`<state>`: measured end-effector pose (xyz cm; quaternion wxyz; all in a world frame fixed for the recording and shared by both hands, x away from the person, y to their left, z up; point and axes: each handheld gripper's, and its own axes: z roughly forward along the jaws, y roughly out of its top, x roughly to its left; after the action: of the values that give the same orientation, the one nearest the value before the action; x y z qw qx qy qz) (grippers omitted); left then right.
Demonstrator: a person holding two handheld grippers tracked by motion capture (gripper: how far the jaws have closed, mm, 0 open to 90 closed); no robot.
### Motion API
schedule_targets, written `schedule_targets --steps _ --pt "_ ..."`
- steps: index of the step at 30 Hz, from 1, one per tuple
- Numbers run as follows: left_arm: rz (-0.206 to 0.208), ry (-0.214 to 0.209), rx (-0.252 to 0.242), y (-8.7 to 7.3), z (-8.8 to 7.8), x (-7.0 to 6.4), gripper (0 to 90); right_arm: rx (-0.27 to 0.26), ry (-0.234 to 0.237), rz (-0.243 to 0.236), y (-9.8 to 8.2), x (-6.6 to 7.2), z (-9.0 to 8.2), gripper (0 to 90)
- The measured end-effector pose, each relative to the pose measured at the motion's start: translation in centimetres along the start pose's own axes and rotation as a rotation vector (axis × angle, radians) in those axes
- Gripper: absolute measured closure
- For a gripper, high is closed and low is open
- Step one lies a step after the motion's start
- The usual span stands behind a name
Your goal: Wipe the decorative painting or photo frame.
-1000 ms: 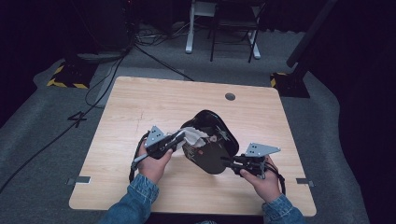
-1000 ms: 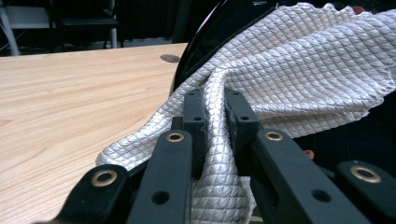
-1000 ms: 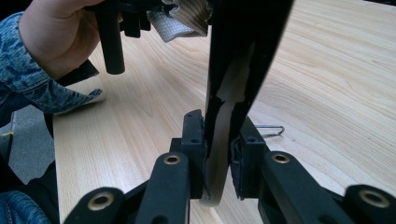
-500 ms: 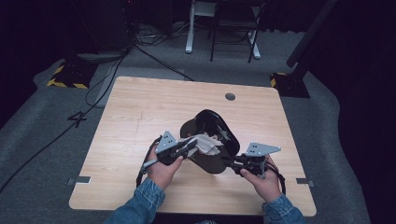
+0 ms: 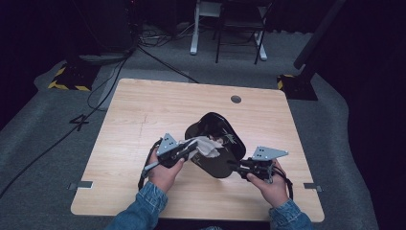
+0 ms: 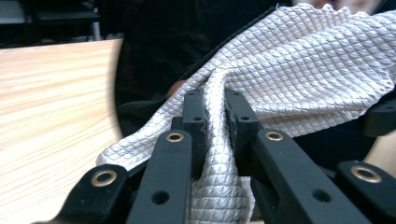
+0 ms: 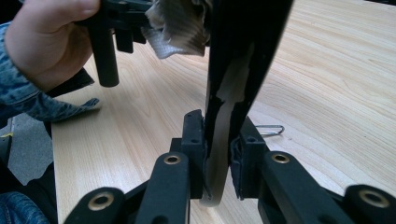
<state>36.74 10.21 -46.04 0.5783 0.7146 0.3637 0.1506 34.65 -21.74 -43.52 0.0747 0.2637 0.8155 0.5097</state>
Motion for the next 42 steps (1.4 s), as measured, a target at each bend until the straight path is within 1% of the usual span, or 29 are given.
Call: schedule_targets --steps 3,6,8,11,12,14,15,19,20,21,24,28,30,31,32,36,38,40,42 --pt "-0.014 0.029 -0.001 -0.2 -0.3 1.1 80.9 0.000 0.001 0.000 0.0 0.0 0.0 78.7" --pt "-0.032 0.057 -0.003 -0.4 -0.5 1.9 80.9 0.000 0.001 0.000 0.0 0.0 0.0 78.6" --pt "-0.045 0.065 -0.005 -0.5 -0.6 2.3 80.9 0.000 0.002 0.000 0.0 0.0 0.0 78.7" --pt "-0.048 0.064 -0.005 -0.6 -0.6 2.4 80.9 0.000 0.002 0.000 0.0 0.0 0.0 78.7" --pt "-0.041 0.059 0.000 -0.7 -0.5 2.2 81.0 0.001 0.001 0.002 0.0 0.0 0.0 78.7" --pt "-0.042 0.053 0.003 -0.8 -0.4 1.9 81.0 0.001 0.001 0.002 0.0 0.0 0.0 78.7" --pt "-0.046 0.044 0.010 -0.9 -0.2 1.6 81.0 0.001 0.001 0.002 0.0 0.0 0.0 78.6" --pt "-0.027 0.005 0.030 -1.0 0.6 0.1 81.0 0.002 -0.004 0.003 0.0 -0.1 -0.1 78.4" --pt "-0.027 0.005 0.030 -1.0 0.6 0.1 81.0 0.002 -0.004 0.003 0.0 -0.1 -0.1 78.4" --pt "-0.020 -0.009 0.037 -1.1 0.7 -0.3 81.0 0.001 -0.006 0.003 0.0 -0.1 -0.1 78.4" --pt "-0.001 -0.031 0.051 -1.2 1.1 -1.3 80.9 0.001 -0.009 0.004 0.0 -0.2 -0.2 78.4" --pt "0.002 -0.037 0.052 -1.2 1.3 -1.4 80.9 0.001 -0.009 0.005 0.0 -0.2 -0.2 78.5" --pt "-0.003 -0.041 0.051 -1.2 1.2 -1.2 80.7 0.001 -0.009 0.005 0.0 -0.2 -0.2 78.5" --pt "-0.010 -0.036 0.049 -1.2 1.2 -1.1 80.7 0.000 -0.009 0.004 0.0 -0.2 -0.2 78.5" --pt "-0.003 -0.027 0.049 -1.2 1.1 -0.8 80.7 0.000 -0.009 0.004 0.0 -0.2 -0.2 78.4" --pt "-0.014 0.020 0.049 -1.2 0.7 0.5 80.7 -0.001 -0.008 0.003 0.0 -0.2 -0.2 78.5" --pt "-0.040 0.048 0.041 -1.3 0.4 1.3 80.7 0.000 -0.007 0.003 0.0 -0.2 -0.2 78.5" --pt "-0.056 0.056 0.039 -1.4 0.2 1.9 80.7 0.000 -0.006 0.002 0.0 -0.2 -0.2 78.5" --pt "-0.060 0.069 0.037 -1.4 0.1 2.4 80.7 0.000 -0.005 0.000 0.0 -0.2 -0.2 78.6"
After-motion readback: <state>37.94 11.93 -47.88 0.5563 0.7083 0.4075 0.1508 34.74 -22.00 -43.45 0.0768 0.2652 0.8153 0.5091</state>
